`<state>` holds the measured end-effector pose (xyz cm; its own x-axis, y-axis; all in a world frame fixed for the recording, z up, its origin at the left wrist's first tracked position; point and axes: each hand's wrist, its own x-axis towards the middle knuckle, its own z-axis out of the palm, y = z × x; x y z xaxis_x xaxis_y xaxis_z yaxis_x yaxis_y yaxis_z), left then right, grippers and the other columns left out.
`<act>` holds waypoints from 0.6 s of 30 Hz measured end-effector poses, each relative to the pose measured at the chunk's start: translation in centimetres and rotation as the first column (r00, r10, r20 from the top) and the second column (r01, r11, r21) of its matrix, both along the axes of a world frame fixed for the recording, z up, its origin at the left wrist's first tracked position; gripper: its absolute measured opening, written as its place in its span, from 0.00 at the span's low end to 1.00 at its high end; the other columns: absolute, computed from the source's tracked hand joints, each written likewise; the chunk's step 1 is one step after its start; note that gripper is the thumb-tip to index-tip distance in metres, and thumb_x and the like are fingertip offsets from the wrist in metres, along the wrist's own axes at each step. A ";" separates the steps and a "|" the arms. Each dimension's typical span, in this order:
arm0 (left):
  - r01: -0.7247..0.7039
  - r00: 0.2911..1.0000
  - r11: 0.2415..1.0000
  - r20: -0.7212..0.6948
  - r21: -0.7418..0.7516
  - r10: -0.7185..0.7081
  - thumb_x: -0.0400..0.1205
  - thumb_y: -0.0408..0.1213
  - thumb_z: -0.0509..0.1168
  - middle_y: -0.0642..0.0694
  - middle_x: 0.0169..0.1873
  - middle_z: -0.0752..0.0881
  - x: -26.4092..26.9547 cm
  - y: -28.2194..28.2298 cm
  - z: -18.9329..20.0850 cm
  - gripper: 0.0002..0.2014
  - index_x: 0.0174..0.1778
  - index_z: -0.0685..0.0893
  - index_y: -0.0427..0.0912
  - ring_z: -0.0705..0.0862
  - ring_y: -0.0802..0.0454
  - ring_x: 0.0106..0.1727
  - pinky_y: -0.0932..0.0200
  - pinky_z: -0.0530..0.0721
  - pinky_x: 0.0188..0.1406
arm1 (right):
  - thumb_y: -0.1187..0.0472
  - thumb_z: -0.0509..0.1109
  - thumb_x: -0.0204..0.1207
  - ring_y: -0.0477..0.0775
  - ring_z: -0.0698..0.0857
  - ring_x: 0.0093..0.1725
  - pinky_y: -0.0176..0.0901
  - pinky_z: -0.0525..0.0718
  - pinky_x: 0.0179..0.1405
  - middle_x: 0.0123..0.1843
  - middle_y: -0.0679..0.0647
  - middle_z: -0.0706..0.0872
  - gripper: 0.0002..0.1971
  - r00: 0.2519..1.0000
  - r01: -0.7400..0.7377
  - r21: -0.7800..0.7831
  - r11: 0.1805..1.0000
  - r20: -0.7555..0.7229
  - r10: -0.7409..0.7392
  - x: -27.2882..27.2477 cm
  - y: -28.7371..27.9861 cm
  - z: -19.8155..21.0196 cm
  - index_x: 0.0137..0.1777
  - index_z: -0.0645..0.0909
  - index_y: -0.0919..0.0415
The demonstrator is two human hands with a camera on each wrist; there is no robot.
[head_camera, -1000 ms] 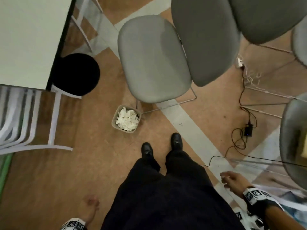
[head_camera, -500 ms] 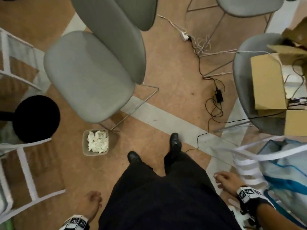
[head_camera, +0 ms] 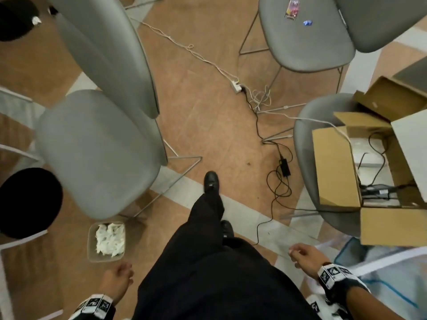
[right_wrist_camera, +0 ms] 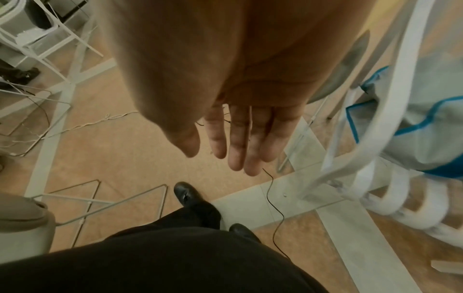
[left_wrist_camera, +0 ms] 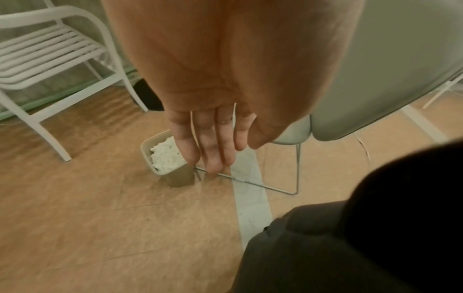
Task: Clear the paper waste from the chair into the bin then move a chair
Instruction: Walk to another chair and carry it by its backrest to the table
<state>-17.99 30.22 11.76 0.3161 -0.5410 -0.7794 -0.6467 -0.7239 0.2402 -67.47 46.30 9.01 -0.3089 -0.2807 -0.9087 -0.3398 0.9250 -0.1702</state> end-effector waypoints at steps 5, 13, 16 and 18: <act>0.108 0.994 0.988 0.022 -0.108 -0.106 0.81 0.25 0.67 0.35 0.40 0.90 -3.8 -7.4 -1.5 0.05 0.49 0.87 0.34 0.86 0.39 0.36 0.46 0.85 0.39 | 0.42 0.67 0.76 0.52 0.89 0.48 0.48 0.87 0.58 0.48 0.48 0.90 0.09 0.979 -0.201 0.053 0.978 -0.007 0.202 -3.8 -6.9 -0.4 0.46 0.83 0.44; -0.055 0.994 0.937 -0.108 -0.345 0.019 0.86 0.45 0.61 0.41 0.56 0.88 -12.5 -22.2 0.7 0.09 0.61 0.80 0.54 0.85 0.40 0.58 0.38 0.80 0.65 | 0.43 0.63 0.81 0.51 0.86 0.63 0.41 0.82 0.63 0.64 0.48 0.88 0.14 0.831 -0.539 0.144 0.830 -0.072 0.552 -10.5 -22.1 4.4 0.62 0.83 0.43; -0.217 0.963 0.875 -0.240 -0.433 0.120 0.89 0.44 0.55 0.44 0.57 0.87 -15.7 -26.5 3.8 0.09 0.61 0.78 0.52 0.85 0.45 0.60 0.41 0.82 0.64 | 0.46 0.62 0.85 0.51 0.84 0.68 0.43 0.80 0.69 0.70 0.49 0.86 0.18 0.755 -0.638 0.121 0.761 -0.099 0.649 -12.8 -30.2 5.6 0.71 0.81 0.48; -0.297 0.937 0.818 -0.316 -0.493 0.150 0.90 0.44 0.53 0.45 0.56 0.86 -17.5 -28.7 6.9 0.12 0.61 0.80 0.47 0.85 0.47 0.61 0.44 0.83 0.62 | 0.47 0.62 0.86 0.50 0.84 0.67 0.44 0.79 0.69 0.69 0.49 0.85 0.16 0.709 -0.689 0.096 0.718 -0.120 0.695 -13.9 -35.5 6.3 0.71 0.79 0.47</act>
